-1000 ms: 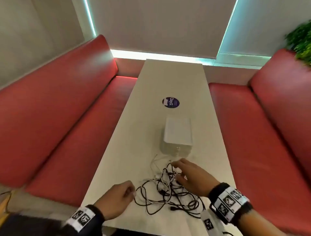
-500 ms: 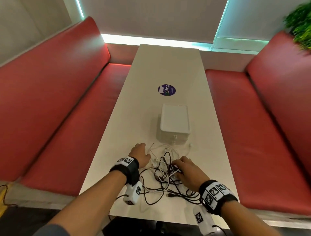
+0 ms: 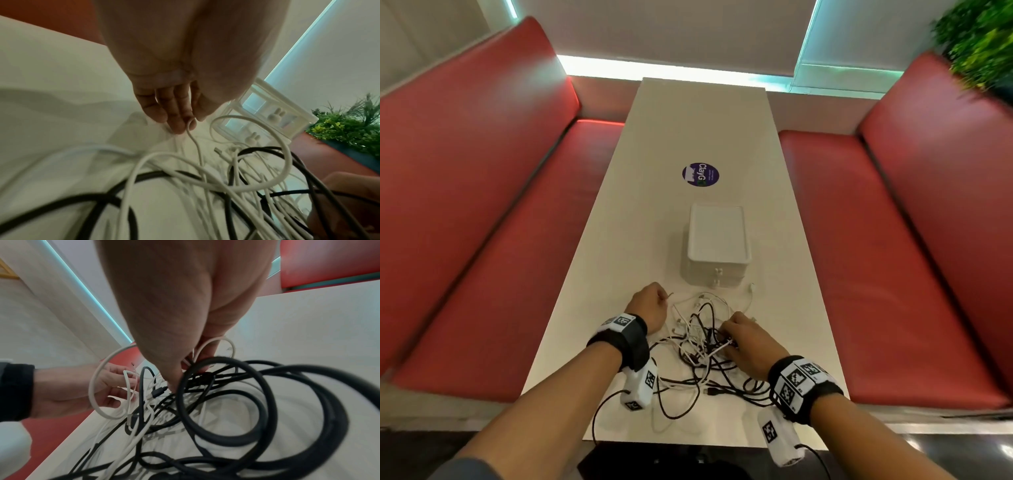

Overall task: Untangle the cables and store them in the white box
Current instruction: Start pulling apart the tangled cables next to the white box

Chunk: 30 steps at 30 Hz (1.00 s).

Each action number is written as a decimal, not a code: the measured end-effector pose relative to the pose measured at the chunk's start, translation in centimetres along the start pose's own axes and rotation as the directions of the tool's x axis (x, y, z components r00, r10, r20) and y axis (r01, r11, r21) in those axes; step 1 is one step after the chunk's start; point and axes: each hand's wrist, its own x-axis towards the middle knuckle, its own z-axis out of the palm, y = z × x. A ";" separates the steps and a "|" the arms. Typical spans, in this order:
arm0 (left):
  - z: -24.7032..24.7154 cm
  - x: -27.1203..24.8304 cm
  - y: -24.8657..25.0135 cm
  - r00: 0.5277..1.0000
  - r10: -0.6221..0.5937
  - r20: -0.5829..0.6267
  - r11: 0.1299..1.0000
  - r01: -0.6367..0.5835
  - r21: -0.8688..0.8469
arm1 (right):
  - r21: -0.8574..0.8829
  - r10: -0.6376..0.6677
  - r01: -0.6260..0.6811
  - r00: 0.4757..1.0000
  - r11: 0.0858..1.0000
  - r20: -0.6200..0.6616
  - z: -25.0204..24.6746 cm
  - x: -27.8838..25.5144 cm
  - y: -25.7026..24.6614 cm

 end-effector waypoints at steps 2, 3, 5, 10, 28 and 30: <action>-0.3 0.0 0.7 0.998 0.036 -0.059 0.997 -0.032 0.063 | 0.000 -0.004 0.004 1.000 1.000 0.000 -0.1 0.1 0.2; -0.5 -0.2 1.3 0.991 0.084 -0.103 0.994 -0.077 0.072 | -0.003 -0.006 0.006 1.000 1.000 -0.004 -0.1 0.1 0.2; -0.5 -0.9 2.8 0.968 0.209 -0.139 0.978 -0.209 0.018 | -0.015 -0.011 0.010 1.000 1.000 -0.013 -0.2 0.2 0.2; 1.1 -3.0 5.3 0.873 0.409 0.265 0.880 -0.455 0.140 | 0.069 -0.067 0.072 0.996 0.995 -0.062 -0.4 0.4 0.5; 0.1 -1.5 3.7 0.928 0.363 0.080 0.928 -0.368 0.054 | 0.035 0.200 -0.201 0.979 0.979 0.033 -3.7 -0.5 7.1; 0.3 -1.9 4.3 0.900 0.434 0.026 0.899 -0.435 0.055 | 0.056 0.180 -0.181 0.984 0.982 0.011 -3.5 -0.3 6.9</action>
